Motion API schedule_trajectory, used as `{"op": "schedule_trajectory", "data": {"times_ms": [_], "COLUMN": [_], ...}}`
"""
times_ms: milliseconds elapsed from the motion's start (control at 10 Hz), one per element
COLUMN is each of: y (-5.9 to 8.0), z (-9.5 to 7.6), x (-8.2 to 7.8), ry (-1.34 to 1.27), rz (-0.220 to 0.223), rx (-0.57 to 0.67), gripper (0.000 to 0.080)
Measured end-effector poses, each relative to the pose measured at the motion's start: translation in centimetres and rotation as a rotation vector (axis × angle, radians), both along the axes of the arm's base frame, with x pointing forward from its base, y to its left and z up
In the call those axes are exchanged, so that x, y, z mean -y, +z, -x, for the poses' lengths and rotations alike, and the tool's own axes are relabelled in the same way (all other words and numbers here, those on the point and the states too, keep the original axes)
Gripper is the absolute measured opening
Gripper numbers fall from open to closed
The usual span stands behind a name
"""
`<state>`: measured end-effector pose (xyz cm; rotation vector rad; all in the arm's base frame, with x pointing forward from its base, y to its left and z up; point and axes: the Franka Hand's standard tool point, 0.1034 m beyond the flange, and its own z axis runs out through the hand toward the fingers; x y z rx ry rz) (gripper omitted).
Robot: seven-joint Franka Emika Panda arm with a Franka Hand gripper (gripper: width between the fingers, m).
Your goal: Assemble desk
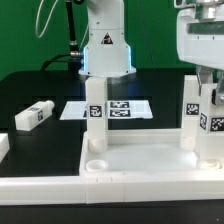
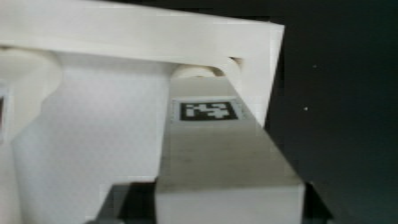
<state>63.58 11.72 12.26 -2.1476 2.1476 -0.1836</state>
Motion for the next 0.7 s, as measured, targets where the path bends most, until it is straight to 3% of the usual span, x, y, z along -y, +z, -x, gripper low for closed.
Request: {"op": "schedule_trajectory", "data": {"times_ms": [300, 400, 600, 700], "y": [-0.05, -0.13, -0.30, -0.40], "z": [0.38, 0.41, 0.47, 0.44], "x": [-0.36, -0.40, -0.41, -0.38], "ry": [-0.147, -0.125, -0.120, -0.027], "rz": [-0.056, -0.052, -0.050, -0.032], "rx": [0.033, 0.032, 0.030, 0.029], "gripper": [0.0290, 0.0290, 0.0585, 0.0585]}}
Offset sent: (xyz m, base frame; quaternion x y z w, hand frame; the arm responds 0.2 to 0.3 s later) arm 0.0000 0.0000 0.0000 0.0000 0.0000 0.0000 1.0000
